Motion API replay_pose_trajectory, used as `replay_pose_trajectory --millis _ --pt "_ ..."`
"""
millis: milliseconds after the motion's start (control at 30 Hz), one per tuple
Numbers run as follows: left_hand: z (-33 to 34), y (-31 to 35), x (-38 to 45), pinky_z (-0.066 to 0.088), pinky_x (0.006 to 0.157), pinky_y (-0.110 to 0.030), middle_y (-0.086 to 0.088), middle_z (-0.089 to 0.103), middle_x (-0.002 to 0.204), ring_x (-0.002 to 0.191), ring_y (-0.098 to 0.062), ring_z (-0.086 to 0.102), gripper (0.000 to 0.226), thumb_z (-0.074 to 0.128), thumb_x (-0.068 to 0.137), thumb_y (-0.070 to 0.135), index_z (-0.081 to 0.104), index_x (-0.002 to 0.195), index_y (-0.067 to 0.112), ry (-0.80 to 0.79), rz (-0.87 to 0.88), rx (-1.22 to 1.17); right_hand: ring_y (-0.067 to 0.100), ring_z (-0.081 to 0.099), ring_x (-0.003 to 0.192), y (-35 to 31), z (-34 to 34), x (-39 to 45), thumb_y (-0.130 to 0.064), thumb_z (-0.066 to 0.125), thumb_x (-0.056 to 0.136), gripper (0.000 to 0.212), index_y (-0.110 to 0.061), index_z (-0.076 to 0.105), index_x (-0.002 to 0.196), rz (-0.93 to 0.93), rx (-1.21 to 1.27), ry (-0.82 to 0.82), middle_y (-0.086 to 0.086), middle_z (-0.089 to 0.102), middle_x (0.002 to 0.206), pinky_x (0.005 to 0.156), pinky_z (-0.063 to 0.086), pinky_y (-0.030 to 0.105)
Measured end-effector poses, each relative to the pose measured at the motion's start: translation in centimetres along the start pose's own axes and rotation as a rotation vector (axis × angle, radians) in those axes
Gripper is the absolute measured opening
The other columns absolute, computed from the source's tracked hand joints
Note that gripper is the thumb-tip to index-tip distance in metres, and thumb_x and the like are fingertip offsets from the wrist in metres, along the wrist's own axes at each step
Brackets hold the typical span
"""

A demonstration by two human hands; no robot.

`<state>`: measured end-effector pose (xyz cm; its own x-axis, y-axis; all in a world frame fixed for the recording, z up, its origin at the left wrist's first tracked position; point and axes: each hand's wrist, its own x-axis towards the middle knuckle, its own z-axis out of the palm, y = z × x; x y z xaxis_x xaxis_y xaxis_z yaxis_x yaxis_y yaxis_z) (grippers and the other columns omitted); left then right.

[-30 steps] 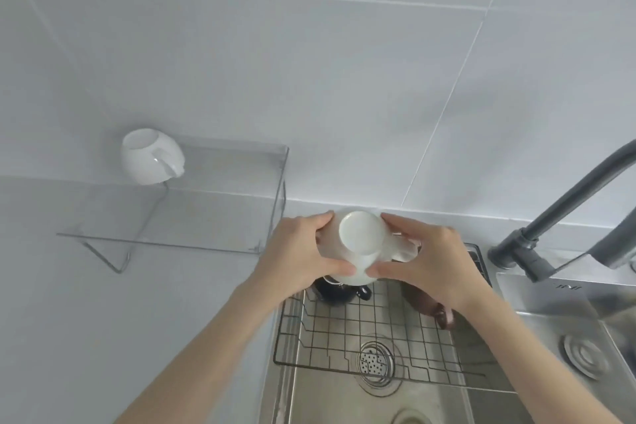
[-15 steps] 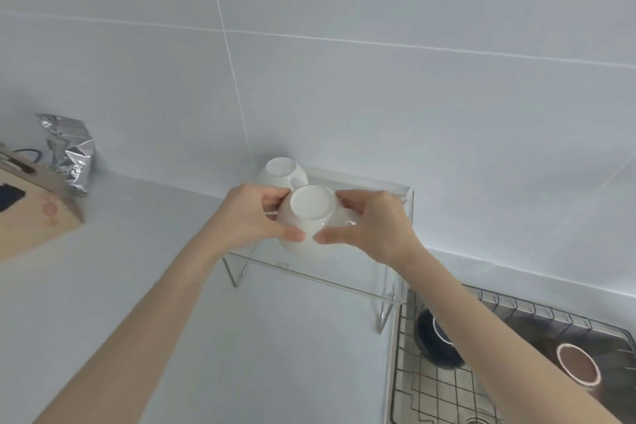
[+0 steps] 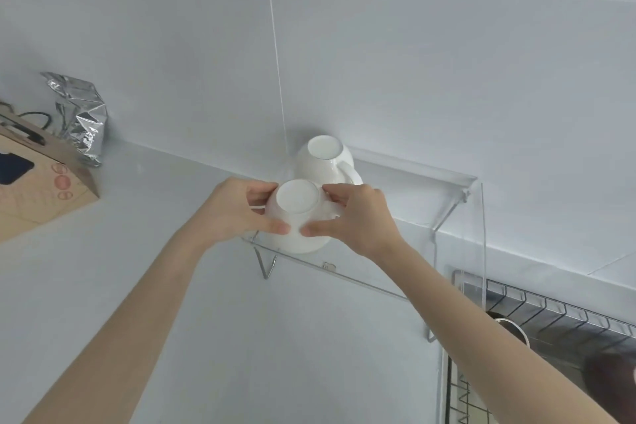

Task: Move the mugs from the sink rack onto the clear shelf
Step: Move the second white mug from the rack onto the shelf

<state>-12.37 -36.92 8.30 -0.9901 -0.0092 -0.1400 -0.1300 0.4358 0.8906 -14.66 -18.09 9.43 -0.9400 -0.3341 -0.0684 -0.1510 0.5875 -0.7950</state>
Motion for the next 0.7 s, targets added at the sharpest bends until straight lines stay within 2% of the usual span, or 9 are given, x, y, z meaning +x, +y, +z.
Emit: replay_pose_trajectory --millis 200,300,433,533,567,633,667,700 --pt "-0.4 -1.0 0.8 0.05 0.085 -0.012 0.016 0.069 0.104 0.098 0.004 0.063 0.062 0.086 0.05 0.009 0.066 0.107 0.024 -0.006 -0.014 0.013 0.026 0.059 0.104 0.4 0.4 0.1 -0.026 0.086 0.054 0.058 -0.002 0.062 0.101 0.019 0.039 0.013 0.013 0.069 0.108 0.091 0.049 0.044" --pt "-0.3 -1.1 0.8 0.049 0.085 -0.009 0.019 0.069 0.104 0.098 0.005 0.063 0.061 0.086 0.051 0.009 0.066 0.106 0.026 -0.02 -0.008 0.02 0.027 0.059 0.105 0.7 0.6 0.2 -0.026 0.086 0.054 0.058 -0.002 0.062 0.101 0.012 0.056 0.009 0.013 0.068 0.108 0.092 0.049 0.045" --pt "-0.4 -0.8 0.8 0.047 0.084 -0.007 0.019 0.067 0.106 0.099 0.008 0.06 0.062 0.085 0.053 0.01 0.064 0.11 0.024 -0.072 -0.012 0.056 0.023 0.058 0.105 1.0 0.6 0.5 -0.028 0.084 0.056 0.06 -0.008 0.06 0.107 -0.005 0.031 -0.014 0.008 0.066 0.108 0.089 0.05 0.038" --pt "-0.5 0.3 0.7 0.048 0.094 -0.019 0.026 0.068 0.102 0.1 0.009 0.06 0.062 0.085 0.044 0.026 0.065 0.103 0.03 -0.121 -0.042 0.15 0.021 0.053 0.111 1.0 0.3 0.7 -0.035 0.081 0.061 0.07 -0.015 0.049 0.121 -0.034 -0.051 -0.098 0.002 0.058 0.11 0.083 0.044 0.026" --pt "-0.5 1.1 0.4 0.046 0.097 -0.023 0.03 0.067 0.103 0.098 0.012 0.059 0.068 0.084 0.037 0.035 0.063 0.102 0.033 -0.099 -0.047 0.184 0.021 0.05 0.116 1.0 -0.2 0.8 -0.037 0.079 0.063 0.077 -0.015 0.043 0.127 -0.04 -0.078 -0.136 0.003 0.055 0.12 0.084 0.04 0.025" --pt "-0.5 2.9 0.0 0.04 0.1 -0.027 0.027 0.057 0.118 0.107 0.007 0.052 0.109 0.082 0.019 0.053 0.05 0.122 0.033 0.008 -0.03 0.222 0.02 0.045 0.123 1.1 -2.1 0.4 -0.041 0.075 0.067 0.082 -0.016 0.034 0.134 -0.051 -0.079 -0.139 0.004 0.048 0.134 0.088 0.035 0.024" --pt "-0.3 4.0 -0.3 0.038 0.101 -0.026 0.02 0.05 0.124 0.114 0.002 0.048 0.125 0.081 0.015 0.059 0.041 0.131 0.032 0.05 -0.001 0.231 0.018 0.045 0.122 1.4 -3.6 -0.1 -0.04 0.073 0.07 0.077 -0.018 0.035 0.133 -0.066 -0.054 -0.098 0.004 0.049 0.133 0.089 0.035 0.024" --pt "0.4 5.4 -0.8 0.036 0.1 -0.024 0.017 0.047 0.125 0.117 0.0 0.045 0.125 0.082 0.018 0.058 0.038 0.132 0.034 0.071 0.038 0.22 0.016 0.047 0.12 1.8 -5.3 -0.9 -0.038 0.071 0.073 0.068 -0.019 0.04 0.13 -0.086 -0.03 -0.04 0.003 0.052 0.13 0.092 0.037 0.024"
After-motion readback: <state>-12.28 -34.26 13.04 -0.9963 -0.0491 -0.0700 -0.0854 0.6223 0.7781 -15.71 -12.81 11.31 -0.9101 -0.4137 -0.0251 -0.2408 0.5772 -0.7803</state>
